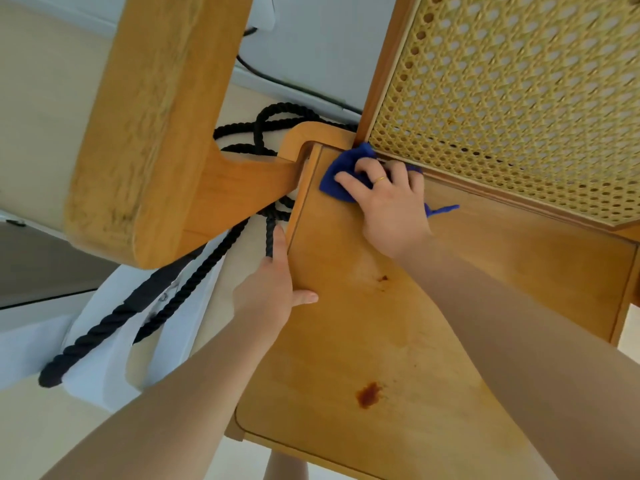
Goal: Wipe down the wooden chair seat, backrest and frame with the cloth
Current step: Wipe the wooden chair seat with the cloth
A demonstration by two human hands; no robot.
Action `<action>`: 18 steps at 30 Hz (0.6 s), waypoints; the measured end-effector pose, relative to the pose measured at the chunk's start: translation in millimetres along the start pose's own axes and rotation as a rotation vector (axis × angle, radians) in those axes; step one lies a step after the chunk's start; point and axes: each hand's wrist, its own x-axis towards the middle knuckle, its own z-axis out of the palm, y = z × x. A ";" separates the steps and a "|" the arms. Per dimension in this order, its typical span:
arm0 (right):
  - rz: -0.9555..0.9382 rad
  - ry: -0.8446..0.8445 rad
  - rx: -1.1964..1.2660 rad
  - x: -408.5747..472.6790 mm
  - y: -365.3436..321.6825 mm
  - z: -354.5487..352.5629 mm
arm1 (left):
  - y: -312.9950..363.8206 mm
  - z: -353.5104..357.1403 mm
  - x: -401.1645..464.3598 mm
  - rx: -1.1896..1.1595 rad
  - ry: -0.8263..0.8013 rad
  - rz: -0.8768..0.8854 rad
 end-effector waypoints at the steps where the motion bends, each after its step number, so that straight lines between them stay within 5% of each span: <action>1: -0.017 -0.003 0.038 -6.0 -5.0 -0.5 | 0.2 -0.2 -0.7 -0.014 0.003 0.001; 10: -0.486 -0.239 0.115 -62.4 -8.0 -4.7 | 1.7 11.3 -4.9 0.031 0.046 -0.053; 18: 0.072 -0.008 0.091 -17.6 32.3 -14.6 | -4.0 15.1 -3.5 -0.125 0.052 -0.062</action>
